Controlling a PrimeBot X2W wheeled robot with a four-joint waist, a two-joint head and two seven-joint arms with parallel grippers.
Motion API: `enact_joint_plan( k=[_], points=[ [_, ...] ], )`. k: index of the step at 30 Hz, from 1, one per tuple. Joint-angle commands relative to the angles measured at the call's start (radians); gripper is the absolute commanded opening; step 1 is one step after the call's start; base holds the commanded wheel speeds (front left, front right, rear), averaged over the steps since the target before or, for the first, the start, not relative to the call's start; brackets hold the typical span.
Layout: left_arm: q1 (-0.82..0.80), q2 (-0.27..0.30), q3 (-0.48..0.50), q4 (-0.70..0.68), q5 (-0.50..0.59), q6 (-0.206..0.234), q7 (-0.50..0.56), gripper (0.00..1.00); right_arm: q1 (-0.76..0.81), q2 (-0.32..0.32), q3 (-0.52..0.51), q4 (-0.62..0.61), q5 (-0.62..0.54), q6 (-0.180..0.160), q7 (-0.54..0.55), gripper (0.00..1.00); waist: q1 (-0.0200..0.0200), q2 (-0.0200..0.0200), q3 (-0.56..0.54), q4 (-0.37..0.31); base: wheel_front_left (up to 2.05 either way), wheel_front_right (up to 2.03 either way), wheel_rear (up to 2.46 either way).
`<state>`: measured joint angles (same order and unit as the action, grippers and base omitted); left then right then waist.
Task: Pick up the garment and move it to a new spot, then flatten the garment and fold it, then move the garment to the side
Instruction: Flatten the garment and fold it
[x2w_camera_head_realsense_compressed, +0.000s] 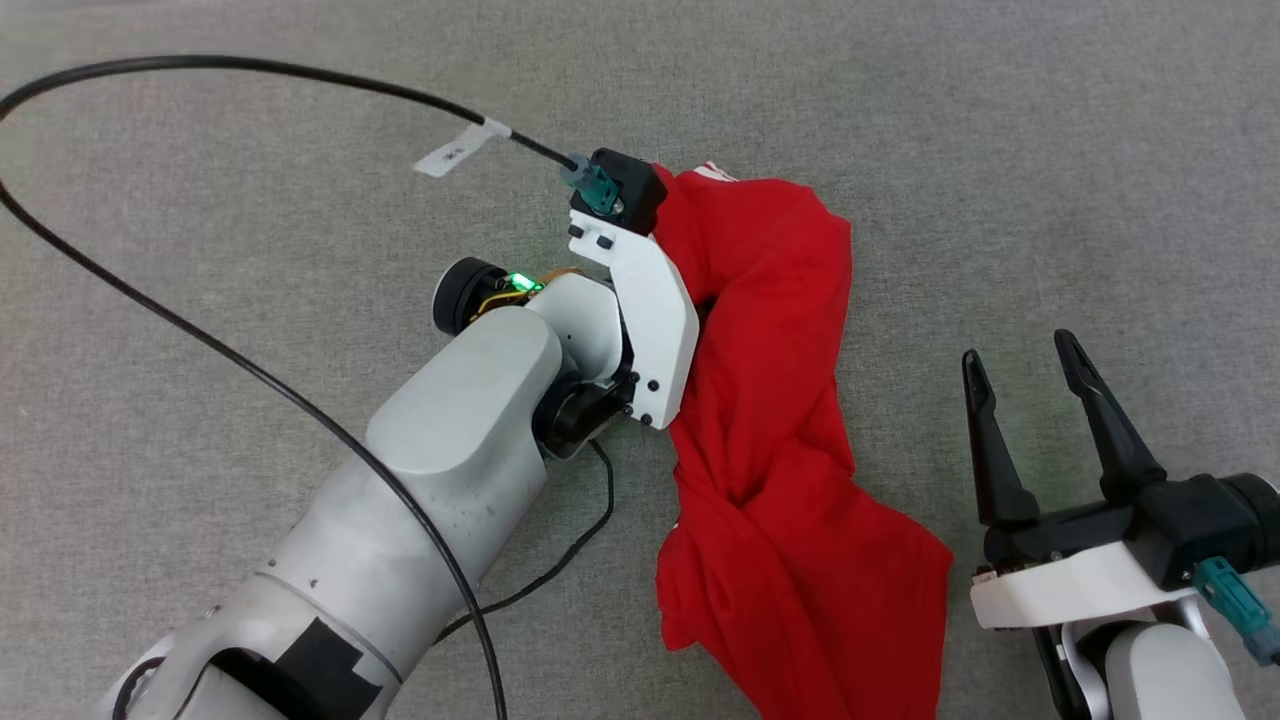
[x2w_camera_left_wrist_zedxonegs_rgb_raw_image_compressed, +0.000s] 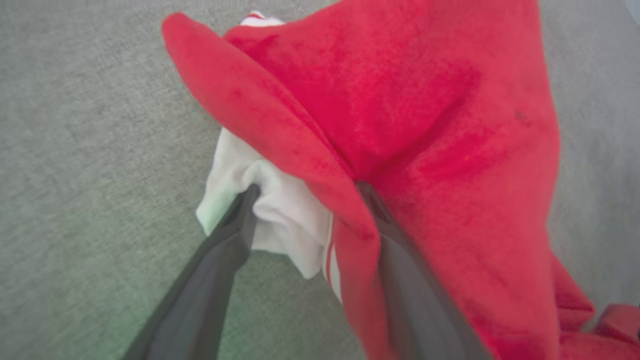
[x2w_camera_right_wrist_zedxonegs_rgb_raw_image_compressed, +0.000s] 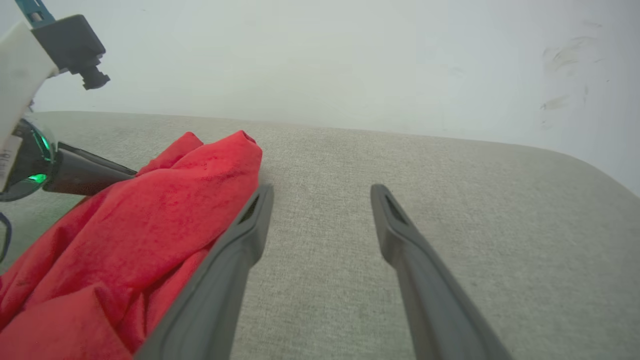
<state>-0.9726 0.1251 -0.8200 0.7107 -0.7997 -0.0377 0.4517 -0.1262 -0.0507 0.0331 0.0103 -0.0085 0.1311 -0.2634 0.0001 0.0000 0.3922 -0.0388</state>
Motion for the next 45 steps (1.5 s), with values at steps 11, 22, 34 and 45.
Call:
enact_joint_plan(
  k=[11, 22, 34, 45],
  points=[
    [0.035, 0.049, 0.026, 0.045, 0.069, 0.033, -0.296, 0.00, 0.019, 0.001, 0.022, 0.032, -0.015, -0.001, -0.002, 1.00, -0.0001, 0.0000, -0.113, 0.035, 0.00, 0.00, 0.00],
    [0.139, 0.251, -0.042, -0.113, 0.248, 0.247, -0.342, 0.00, 0.064, 0.001, 0.050, 0.049, -0.014, -0.001, -0.002, 1.00, -0.0001, 0.0000, -0.198, 0.050, 0.00, 0.00, 0.00],
    [0.183, 0.146, -0.186, -0.012, 0.294, 0.203, -0.253, 1.00, 0.038, 0.001, 0.063, 0.054, -0.012, -0.001, -0.002, 1.00, -0.0001, 0.0000, -0.159, 0.007, 0.00, 0.00, 0.00],
    [0.219, 0.150, -0.113, -0.001, 0.248, 0.235, -0.450, 1.00, 0.068, 0.001, 0.035, 0.066, -0.006, -0.001, -0.002, 1.00, -0.0001, 0.0000, -0.217, 0.056, 0.00, 0.00, 0.00]
  ],
)
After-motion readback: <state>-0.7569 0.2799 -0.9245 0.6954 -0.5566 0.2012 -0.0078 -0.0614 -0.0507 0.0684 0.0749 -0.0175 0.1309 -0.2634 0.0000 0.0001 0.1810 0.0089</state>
